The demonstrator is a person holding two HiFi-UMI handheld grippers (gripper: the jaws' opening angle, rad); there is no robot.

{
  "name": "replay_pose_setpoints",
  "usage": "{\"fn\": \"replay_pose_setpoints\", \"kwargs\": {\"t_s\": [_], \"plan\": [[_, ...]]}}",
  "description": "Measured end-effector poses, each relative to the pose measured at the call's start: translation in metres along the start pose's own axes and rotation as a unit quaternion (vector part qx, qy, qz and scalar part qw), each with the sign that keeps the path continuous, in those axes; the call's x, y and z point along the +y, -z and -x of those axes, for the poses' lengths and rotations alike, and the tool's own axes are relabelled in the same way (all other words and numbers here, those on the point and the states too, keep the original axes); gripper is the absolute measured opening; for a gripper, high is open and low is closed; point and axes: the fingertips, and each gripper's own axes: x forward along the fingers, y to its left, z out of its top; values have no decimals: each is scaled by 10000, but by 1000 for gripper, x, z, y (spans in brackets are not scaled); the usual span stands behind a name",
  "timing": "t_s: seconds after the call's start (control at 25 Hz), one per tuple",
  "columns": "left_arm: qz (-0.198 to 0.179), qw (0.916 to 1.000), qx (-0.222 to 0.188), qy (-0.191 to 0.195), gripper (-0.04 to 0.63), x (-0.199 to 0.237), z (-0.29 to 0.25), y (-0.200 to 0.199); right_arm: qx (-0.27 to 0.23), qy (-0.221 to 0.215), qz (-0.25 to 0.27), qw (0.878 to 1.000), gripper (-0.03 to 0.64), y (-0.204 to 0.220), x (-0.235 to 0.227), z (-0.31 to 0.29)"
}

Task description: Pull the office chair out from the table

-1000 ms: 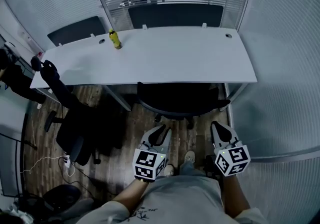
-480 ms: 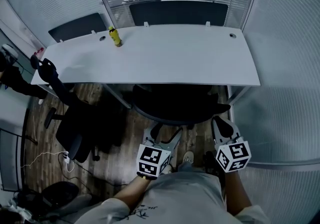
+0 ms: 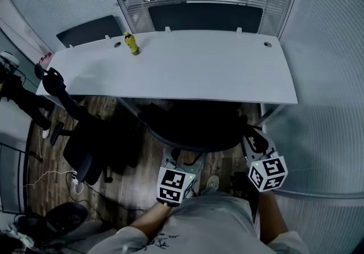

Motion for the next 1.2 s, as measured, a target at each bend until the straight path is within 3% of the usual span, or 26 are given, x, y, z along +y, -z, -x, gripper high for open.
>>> {"fn": "replay_pose_setpoints", "kwargs": {"t_s": [0.44,0.8,1.2], "plan": [[-64,10000,6,18,310,13,5,-2,164,-598,290,9977,184,-5,-7,-33],[-217,9996,51,-156,310,25,6,1,207,-1300,688,9889,193,-8,12,-44],[-303,9993,109,-179,308,26,8,5,268,-1089,794,9905,219,-5,17,-51]]}}
